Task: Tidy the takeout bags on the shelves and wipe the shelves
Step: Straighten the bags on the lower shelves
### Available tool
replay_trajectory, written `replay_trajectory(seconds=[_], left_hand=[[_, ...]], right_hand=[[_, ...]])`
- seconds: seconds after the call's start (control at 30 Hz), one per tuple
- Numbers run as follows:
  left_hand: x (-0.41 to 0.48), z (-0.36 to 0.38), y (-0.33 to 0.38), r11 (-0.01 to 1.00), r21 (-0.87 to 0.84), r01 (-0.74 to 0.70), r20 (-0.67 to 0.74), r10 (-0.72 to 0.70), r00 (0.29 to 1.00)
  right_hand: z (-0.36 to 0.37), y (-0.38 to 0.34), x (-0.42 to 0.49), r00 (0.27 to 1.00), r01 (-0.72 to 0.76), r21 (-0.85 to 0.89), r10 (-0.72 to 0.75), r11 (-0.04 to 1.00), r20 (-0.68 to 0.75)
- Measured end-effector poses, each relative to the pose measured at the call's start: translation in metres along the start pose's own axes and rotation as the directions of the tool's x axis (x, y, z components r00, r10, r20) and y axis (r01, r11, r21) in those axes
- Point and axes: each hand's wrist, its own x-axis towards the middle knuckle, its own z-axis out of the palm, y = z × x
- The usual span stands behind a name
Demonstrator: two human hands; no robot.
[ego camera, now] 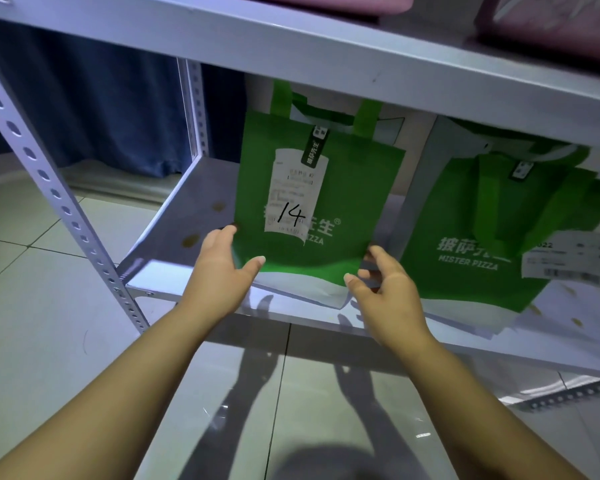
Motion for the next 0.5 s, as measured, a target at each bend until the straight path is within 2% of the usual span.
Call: replay_trajectory(seconds=[0.27, 0.4, 0.5], left_hand=[[-0.023, -0.004, 0.025, 0.99, -0.024, -0.137, -0.07, 0.135, 0.988], [-0.035, 0.011, 0.058, 0.968, -0.033, -0.247, -0.038, 0.246, 0.969], [-0.043, 0.032, 0.087, 0.944, -0.085, -0.319, 0.034, 0.323, 0.946]], right_hand=[[-0.032, -0.005, -0.014, 0.983, 0.137, -0.01, -0.137, 0.991, -0.121], [-0.063, 0.004, -0.029, 0.956, 0.21, -0.056, -0.217, 0.976, -0.198], [-0.089, 0.016, -0.037, 0.935, 0.208, -0.077, -0.221, 0.975, -0.276]])
